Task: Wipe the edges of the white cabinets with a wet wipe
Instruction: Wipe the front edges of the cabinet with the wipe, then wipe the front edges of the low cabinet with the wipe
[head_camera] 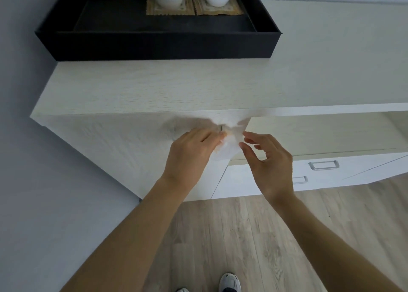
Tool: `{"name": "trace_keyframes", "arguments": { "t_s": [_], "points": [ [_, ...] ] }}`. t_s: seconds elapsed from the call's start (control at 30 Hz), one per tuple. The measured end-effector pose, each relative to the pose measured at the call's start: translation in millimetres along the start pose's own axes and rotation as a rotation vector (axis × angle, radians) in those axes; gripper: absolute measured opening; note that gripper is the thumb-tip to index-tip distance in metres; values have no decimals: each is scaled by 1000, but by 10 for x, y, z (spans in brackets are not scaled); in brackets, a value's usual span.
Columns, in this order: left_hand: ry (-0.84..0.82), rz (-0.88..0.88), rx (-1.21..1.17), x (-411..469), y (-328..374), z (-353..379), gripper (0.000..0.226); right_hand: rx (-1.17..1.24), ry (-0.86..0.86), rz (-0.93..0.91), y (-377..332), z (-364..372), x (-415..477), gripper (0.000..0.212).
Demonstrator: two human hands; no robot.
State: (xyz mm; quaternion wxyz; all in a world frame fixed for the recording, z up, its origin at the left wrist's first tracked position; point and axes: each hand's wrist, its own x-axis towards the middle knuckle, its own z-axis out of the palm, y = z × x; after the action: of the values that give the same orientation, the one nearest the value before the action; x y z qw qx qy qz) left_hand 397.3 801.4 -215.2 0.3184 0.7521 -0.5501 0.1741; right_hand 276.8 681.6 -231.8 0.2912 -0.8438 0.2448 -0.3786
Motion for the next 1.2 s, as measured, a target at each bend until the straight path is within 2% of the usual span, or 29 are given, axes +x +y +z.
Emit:
{"name": "trace_keyframes", "arguments": {
  "t_s": [0.1, 0.2, 0.33, 0.43, 0.6, 0.77, 0.87, 0.97, 1.07, 1.2],
  "points": [
    [-77, 20, -35, -54, -141, -161, 34, -2, -14, 3, -61, -55, -35, 21],
    [-136, 147, 27, -109, -313, -382, 38, -18, -16, 5, -127, -149, -70, 21],
    [-270, 259, 106, -115, -438, -580, 56, -25, -12, 1, -246, -297, -96, 22],
    [-278, 186, 119, -180, -414, -641, 56, -38, -9, 6, -318, -464, -128, 21],
    [-130, -20, 78, -194, -83, -610, 44, -45, -25, 64, -383, -810, -250, 23],
    [-5, -73, -130, 128, 886, -532, 23, 32, -77, 115, -489, -1295, -367, 35],
    [-16, -10, -222, 296, 1588, -505, 13, 45, -72, 117, -485, -1791, -463, 43],
    [-37, 59, -323, 431, 2354, -395, 9, -10, -11, 130, -393, -2462, -587, 45],
    [-44, 102, -457, 583, 3232, -196, 16, -58, 80, 142, -241, -3259, -758, 43],
    [-25, 170, -712, 733, 4514, 145, 15, -74, 208, 206, 21, -4419, -1084, 39]
  ]
}}
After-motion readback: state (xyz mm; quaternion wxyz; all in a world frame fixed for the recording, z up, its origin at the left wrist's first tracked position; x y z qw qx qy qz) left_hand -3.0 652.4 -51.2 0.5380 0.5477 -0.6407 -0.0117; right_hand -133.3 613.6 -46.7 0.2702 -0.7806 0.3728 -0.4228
